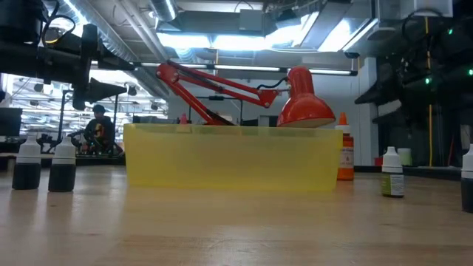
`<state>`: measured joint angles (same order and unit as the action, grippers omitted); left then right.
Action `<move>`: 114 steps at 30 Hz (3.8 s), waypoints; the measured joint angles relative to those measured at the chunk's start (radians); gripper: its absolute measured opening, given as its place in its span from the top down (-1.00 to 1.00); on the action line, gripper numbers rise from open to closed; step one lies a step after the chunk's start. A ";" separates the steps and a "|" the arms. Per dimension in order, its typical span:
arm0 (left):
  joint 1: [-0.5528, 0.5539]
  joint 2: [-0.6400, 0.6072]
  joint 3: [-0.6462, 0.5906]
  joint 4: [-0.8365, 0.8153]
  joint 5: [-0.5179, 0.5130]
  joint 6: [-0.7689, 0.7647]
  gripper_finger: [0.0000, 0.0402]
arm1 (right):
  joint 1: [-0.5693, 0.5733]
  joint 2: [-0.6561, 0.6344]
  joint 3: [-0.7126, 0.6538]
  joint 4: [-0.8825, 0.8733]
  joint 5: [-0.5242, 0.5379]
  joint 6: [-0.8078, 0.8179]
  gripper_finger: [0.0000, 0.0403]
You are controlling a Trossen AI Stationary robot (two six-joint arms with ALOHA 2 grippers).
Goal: Pick & Place food coloring
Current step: Put the small black food bottle into the yellow bin
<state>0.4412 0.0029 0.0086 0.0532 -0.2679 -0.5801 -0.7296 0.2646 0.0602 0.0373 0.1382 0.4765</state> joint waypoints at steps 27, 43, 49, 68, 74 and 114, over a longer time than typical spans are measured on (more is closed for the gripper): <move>0.000 0.000 0.000 0.000 0.000 -0.008 -0.55 | 0.000 0.464 1.175 -0.857 0.280 -0.140 -0.95; 0.000 0.000 0.000 0.000 0.000 -0.008 -0.55 | -0.011 0.995 1.862 -1.322 0.508 -0.027 -0.95; 0.000 0.000 0.000 0.000 0.000 -0.008 -0.55 | -0.045 1.163 1.997 -1.474 0.567 0.065 -0.95; 0.000 0.000 0.000 0.000 0.000 -0.008 -0.55 | -0.050 1.225 1.658 -1.426 0.458 0.232 -0.95; 0.000 0.000 0.000 0.000 0.000 -0.008 -0.55 | -0.092 1.225 1.430 -1.224 0.369 0.275 -0.95; 0.000 0.000 0.000 0.000 0.000 -0.008 -0.56 | -0.203 1.603 1.276 -1.019 0.065 0.273 -0.95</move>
<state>0.4412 0.0026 0.0086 0.0529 -0.2680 -0.5883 -0.9325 1.8676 1.3362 -0.9816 0.2028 0.7494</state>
